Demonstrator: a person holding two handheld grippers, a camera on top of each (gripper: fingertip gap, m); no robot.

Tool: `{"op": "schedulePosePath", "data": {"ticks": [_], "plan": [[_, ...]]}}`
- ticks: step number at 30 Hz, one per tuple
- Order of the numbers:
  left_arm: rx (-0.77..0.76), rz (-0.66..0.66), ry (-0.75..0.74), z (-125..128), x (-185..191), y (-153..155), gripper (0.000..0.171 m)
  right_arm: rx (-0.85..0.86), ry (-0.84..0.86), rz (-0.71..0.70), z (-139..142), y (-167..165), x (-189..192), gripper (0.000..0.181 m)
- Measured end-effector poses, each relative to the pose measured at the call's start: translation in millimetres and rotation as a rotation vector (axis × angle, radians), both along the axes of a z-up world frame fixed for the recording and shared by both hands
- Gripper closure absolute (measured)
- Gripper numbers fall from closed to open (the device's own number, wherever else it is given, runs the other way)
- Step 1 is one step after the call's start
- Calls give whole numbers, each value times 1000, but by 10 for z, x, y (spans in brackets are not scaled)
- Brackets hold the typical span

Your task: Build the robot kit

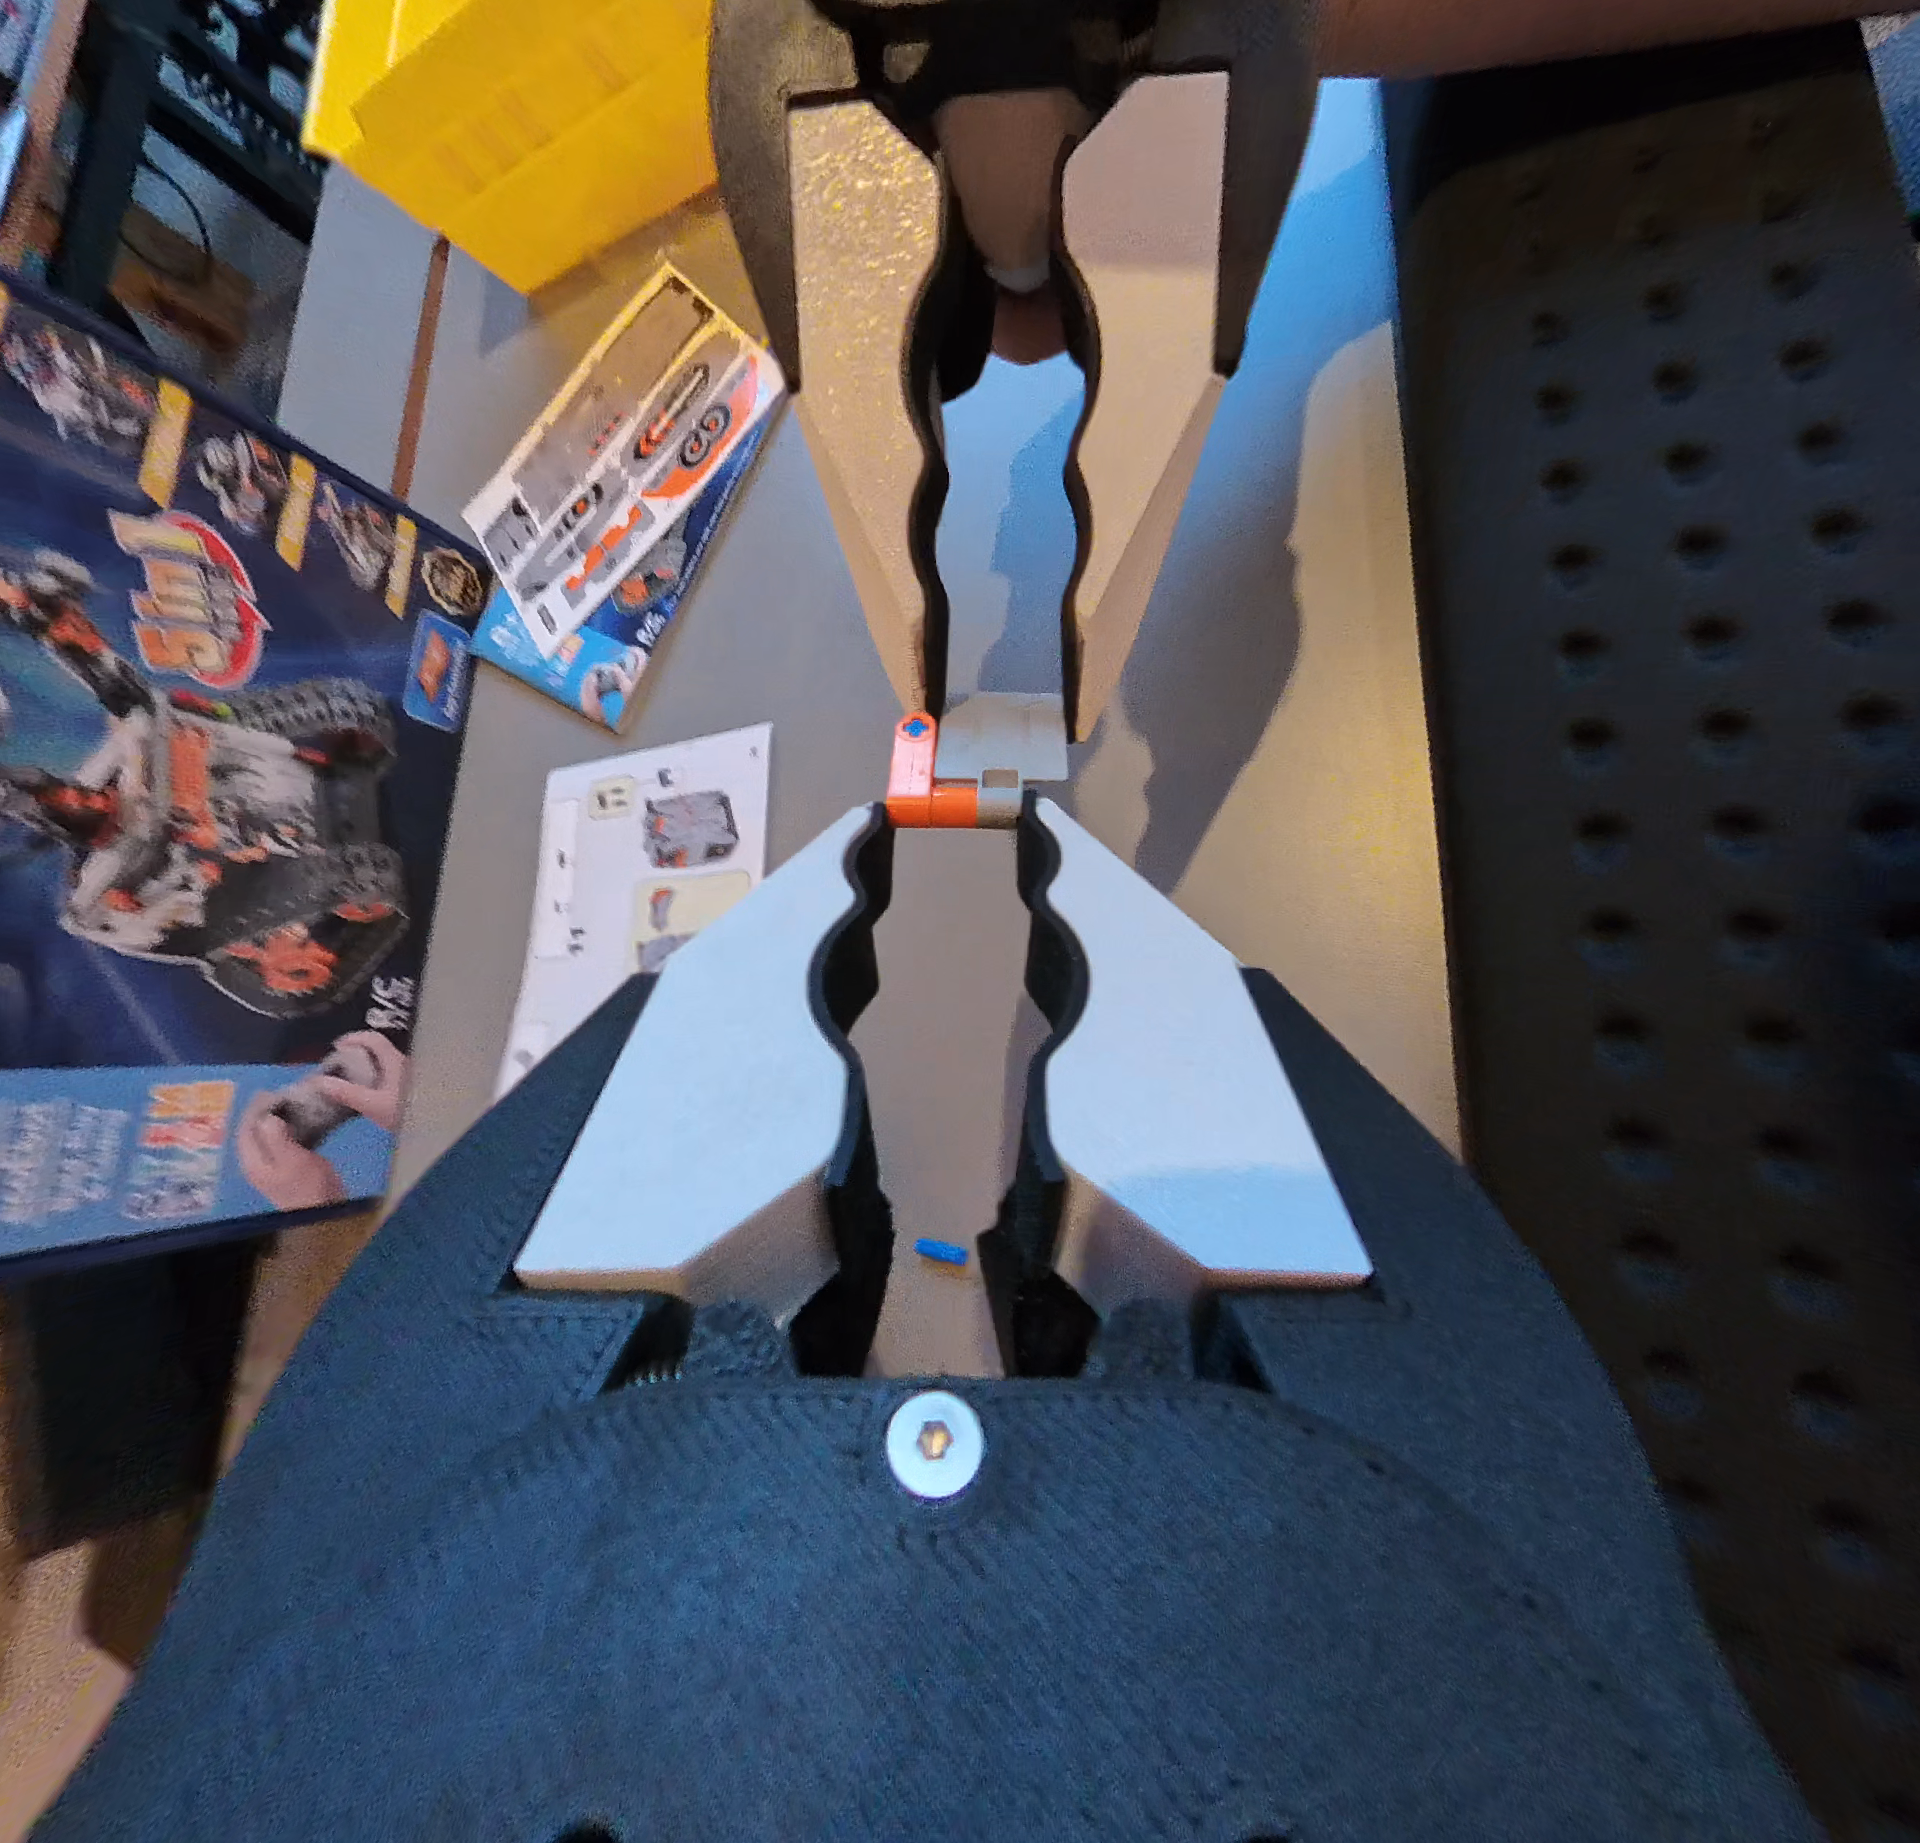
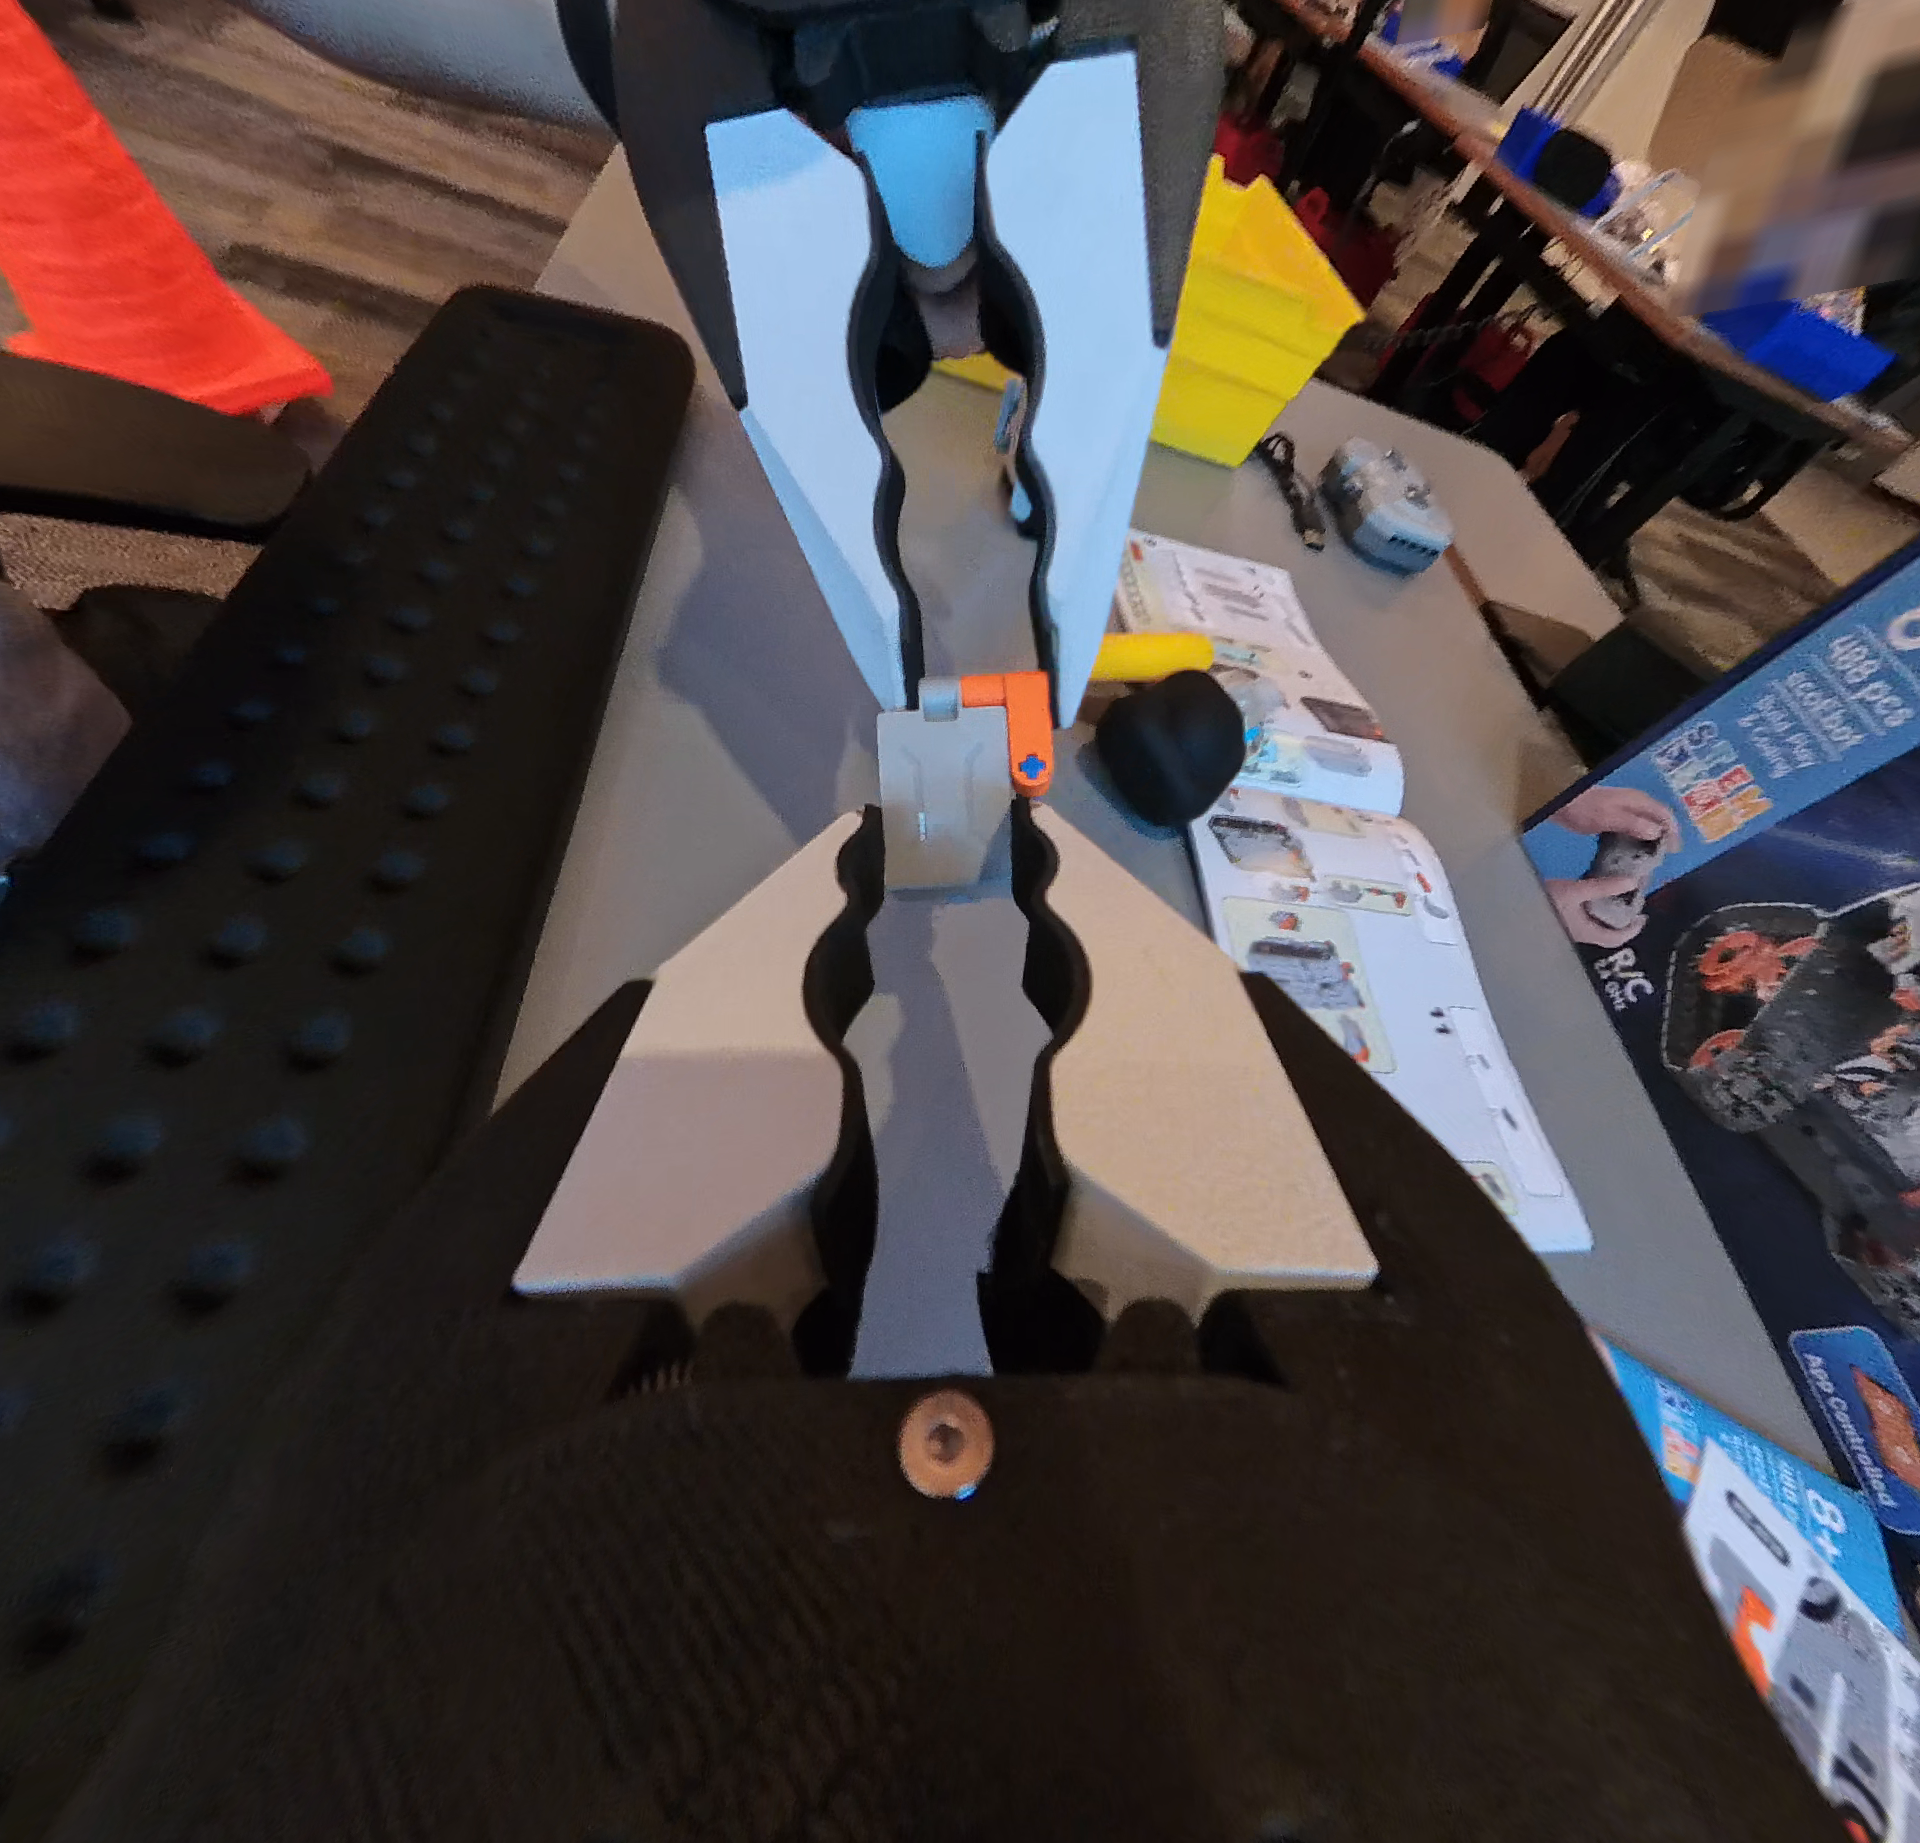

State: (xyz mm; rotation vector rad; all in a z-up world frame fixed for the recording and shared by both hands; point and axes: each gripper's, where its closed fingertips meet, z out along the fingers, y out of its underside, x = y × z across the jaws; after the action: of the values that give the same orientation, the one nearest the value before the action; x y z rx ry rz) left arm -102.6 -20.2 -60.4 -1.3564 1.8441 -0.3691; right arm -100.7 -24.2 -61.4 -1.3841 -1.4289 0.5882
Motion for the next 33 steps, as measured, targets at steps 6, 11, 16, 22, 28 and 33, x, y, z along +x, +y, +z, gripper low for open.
{"op": "schedulePosePath", "data": {"ticks": [6, 11, 16, 22, 28, 33], "plan": [[-467, 309, -180, -245, -343, 46, 115, 139, -35, -105, 18, 130, -159, 158], [-949, 276, -721, 262, -401, 87, 151, 365, -112, -134, 58, 129, -322, 158], [-798, 346, -629, 87, -360, 136, 150, 541, -196, -151, 31, 122, -421, 158], [-808, 315, -689, 96, -320, 101, 163, 644, -230, -166, 13, 134, -408, 158], [-863, 389, -745, 7, -351, 126, 160, 697, -273, -166, -69, 160, -438, 158], [-882, 382, -767, -6, -322, 69, 160, 690, -257, -136, -90, 103, -465, 158]]}}
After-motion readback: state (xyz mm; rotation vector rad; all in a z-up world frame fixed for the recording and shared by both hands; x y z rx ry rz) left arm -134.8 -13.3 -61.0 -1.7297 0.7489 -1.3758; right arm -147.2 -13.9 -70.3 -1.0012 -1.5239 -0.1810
